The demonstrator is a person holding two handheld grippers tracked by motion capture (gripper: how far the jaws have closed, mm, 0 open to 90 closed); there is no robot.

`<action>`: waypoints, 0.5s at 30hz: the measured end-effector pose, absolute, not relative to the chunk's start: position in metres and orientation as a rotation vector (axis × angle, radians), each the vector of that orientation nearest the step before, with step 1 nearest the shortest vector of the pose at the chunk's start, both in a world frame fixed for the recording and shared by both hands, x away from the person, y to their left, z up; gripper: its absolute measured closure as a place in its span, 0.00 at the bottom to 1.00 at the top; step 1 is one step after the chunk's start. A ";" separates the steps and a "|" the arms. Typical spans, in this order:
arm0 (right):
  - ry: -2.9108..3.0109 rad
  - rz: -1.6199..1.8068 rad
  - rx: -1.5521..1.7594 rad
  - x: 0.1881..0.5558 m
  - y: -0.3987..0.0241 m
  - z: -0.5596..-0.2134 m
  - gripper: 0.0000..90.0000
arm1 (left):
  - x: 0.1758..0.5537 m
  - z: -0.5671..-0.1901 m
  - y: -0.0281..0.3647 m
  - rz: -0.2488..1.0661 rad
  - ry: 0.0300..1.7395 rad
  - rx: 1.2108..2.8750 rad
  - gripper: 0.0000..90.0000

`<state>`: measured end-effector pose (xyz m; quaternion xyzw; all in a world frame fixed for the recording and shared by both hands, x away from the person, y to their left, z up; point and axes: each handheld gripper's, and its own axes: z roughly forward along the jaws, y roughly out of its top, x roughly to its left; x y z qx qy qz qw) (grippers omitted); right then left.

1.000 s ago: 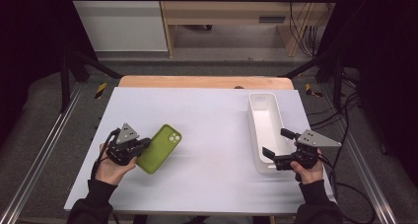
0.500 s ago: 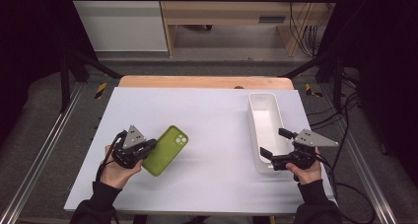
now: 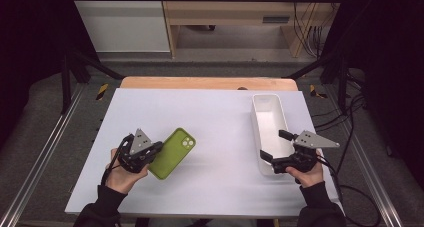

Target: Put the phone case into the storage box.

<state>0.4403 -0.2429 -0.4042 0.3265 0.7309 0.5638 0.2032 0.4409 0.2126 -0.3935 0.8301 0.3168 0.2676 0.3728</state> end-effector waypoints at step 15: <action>2.063 1.588 0.876 0.439 -0.232 -0.398 0.00 | 0.432 -0.388 0.199 0.714 0.784 2.120 0.97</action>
